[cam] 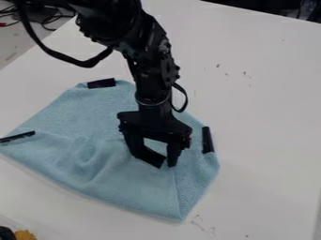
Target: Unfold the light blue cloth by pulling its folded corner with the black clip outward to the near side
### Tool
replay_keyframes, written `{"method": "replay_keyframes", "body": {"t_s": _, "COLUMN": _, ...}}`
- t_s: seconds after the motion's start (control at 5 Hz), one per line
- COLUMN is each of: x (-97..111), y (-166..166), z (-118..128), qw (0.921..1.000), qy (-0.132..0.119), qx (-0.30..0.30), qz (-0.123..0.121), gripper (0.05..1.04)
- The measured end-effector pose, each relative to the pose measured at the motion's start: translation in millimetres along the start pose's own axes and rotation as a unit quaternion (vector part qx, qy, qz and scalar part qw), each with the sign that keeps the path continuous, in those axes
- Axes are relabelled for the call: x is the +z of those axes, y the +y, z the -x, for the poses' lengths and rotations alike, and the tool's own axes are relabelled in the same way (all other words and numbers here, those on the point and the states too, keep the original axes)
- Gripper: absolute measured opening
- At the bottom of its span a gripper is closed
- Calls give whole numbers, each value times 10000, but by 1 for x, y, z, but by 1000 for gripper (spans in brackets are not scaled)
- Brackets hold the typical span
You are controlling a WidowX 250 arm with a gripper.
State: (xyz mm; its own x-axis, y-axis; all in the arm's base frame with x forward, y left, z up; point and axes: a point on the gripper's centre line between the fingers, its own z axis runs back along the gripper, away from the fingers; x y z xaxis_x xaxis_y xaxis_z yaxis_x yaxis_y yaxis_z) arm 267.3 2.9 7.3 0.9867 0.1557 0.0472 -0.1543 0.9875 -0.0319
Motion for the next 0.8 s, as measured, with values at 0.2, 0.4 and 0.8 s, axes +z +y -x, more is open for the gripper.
{"method": "replay_keyframes", "body": {"t_s": 0.2, "x": 0, "y": 1, "z": -1, "qw": 10000, "qy": -13, "qx": 38, "qz": 43, "gripper": 924}}
{"method": "replay_keyframes", "body": {"t_s": 0.4, "x": 0, "y": 1, "z": -1, "qw": 10000, "qy": -5, "qx": 55, "qz": 56, "gripper": 672}}
{"method": "replay_keyframes", "body": {"t_s": 0.8, "x": 1, "y": 3, "z": 0, "qw": 9999, "qy": 39, "qx": 156, "qz": -55, "gripper": 513}}
